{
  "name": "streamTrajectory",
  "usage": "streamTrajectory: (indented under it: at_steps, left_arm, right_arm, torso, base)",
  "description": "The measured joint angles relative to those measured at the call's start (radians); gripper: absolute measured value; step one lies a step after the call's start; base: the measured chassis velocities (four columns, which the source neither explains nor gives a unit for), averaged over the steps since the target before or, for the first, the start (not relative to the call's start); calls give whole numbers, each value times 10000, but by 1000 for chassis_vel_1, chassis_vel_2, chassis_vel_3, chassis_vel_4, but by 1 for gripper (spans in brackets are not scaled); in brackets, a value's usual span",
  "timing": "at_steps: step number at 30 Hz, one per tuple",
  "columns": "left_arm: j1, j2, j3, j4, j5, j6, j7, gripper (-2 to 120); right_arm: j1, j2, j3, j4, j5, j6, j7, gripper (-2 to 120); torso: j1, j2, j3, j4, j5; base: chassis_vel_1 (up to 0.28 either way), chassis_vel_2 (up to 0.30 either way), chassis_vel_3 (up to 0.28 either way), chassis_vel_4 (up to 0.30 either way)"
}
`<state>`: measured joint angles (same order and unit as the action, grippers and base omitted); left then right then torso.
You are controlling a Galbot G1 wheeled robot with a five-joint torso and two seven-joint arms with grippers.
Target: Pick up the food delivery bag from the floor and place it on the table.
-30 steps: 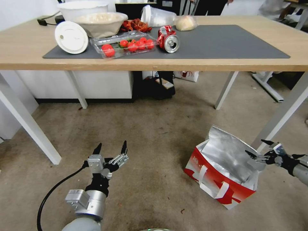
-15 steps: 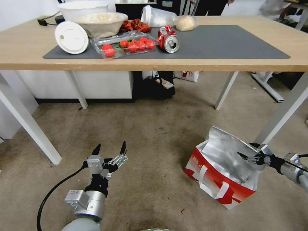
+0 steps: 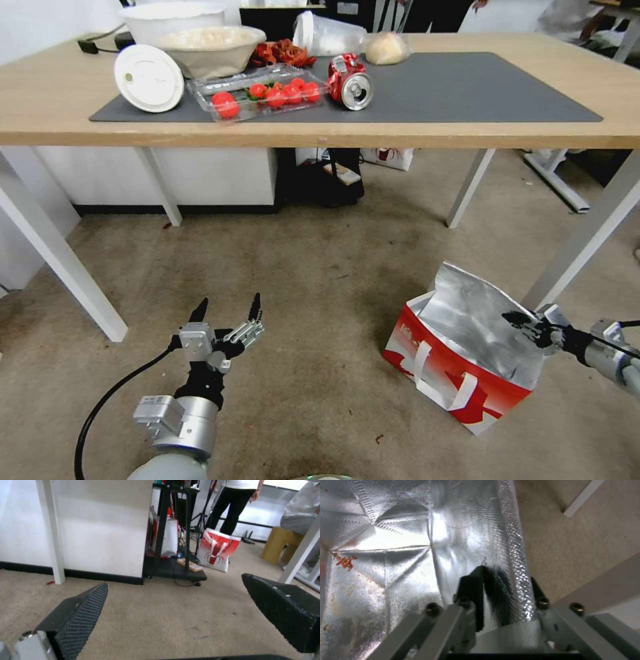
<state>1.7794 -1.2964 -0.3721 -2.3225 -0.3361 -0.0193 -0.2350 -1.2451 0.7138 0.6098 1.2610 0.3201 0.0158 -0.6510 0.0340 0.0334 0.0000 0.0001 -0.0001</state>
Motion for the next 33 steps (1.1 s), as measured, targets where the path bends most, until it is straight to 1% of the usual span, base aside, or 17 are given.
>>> streamTrajectory:
  at_steps: [3, 12, 14, 15, 16, 19, 20, 21, 23, 24, 25, 28, 29, 30, 32, 33]
  left_arm:
    - [22, 12, -7, -10, -15, -3, 2, 100]
    - [46, 14, -23, -69, -30, -8, -7, 100]
    - [63, 17, -36, -78, -30, -37, -14, 100]
    - [66, 21, -42, -82, -30, -49, -19, 100]
    - [66, 21, -42, -82, -30, -49, -19, 100]
    - [65, 17, -44, -115, -30, -52, -20, 100]
    - [64, 11, -39, -120, -28, -52, -20, 100]
    - [64, 11, -39, -120, -28, -52, -20, 100]
    - [63, 7, -33, -125, -27, -52, -20, 100]
    - [59, 6, -33, -125, -26, -53, -20, 100]
    - [59, 6, -33, -125, -26, -53, -20, 100]
    - [48, 11, -46, -124, -29, -63, -23, 100]
    - [48, 11, -46, -124, -29, -63, -23, 100]
    - [48, 11, -51, -131, -32, -65, -23, 100]
    - [47, -5, -60, -179, -37, -66, -23, 100]
    - [47, -5, -60, -179, -37, -66, -23, 100]
  right_arm:
    - [-60, -6, 0, 9, 145, 193, -1, 0]
    - [-281, -70, -6, 338, 554, 180, -75, 0]
    - [-504, -134, 86, 621, 900, 70, -54, 0]
    - [-754, -209, 197, 971, 1236, -53, 6, 0]
    - [-754, -209, 197, 971, 1236, -53, 6, 0]
    - [-1293, -414, 408, 1912, 1992, -470, 218, 0]
    - [-1548, -537, 534, 2443, 2378, -780, 312, 0]
    - [-1548, -537, 534, 2443, 2378, -780, 312, 0]
    - [-1849, -703, 636, 3146, 2957, -1130, 488, 0]
    - [-2076, -832, 723, 3694, 3407, -1398, 640, 0]
    - [-2076, -832, 723, 3694, 3407, -1398, 640, 0]
    - [-2624, -1168, 894, 4902, 4408, -1799, 1170, 0]
    - [-2624, -1168, 894, 4902, 4408, -1799, 1170, 0]
    - [-2791, -1272, 949, 5264, 4746, -1916, 1320, 0]
    - [-3259, -1576, 1106, 6333, 5700, -2258, 1754, 0]
    - [-3259, -1576, 1106, 6333, 5700, -2258, 1754, 0]
  torso:
    - [0, 0, 0, 1, 0]
    - [0, 0, 0, 1, 1]
    - [1, 0, 0, 1, 1]
    - [0, 0, 0, -1, 1]
    - [0, 0, 0, -1, 1]
    - [0, 0, -1, -1, 1]
    - [1, 0, 0, 0, 0]
    - [1, 0, 0, 0, 0]
    - [1, 1, 0, 0, 0]
    - [0, 1, 0, 0, 0]
    - [0, 1, 0, 0, 0]
    - [0, 1, 0, 1, -1]
    - [0, 1, 0, 1, -1]
    - [0, 1, 0, -1, 0]
    - [0, 2, 0, 0, -2]
    - [0, 2, 0, 0, -2]
  base:
    - [0, 0, 0, 0]
    - [0, 0, 0, 0]
    - [0, 0, 0, 0]
    - [0, 0, 0, 0]
    - [0, 0, 0, 0]
    - [0, 0, 0, 0]
    - [0, 0, 0, 0]
    - [0, 0, 0, 0]
    - [0, 0, 0, 0]
    - [0, 0, 0, 0]
    - [0, 0, 0, 0]
    - [0, 0, 0, 0]
    - [0, 0, 0, 0]
    - [0, 0, 0, 0]
    - [0, 0, 0, 0]
    - [0, 0, 0, 0]
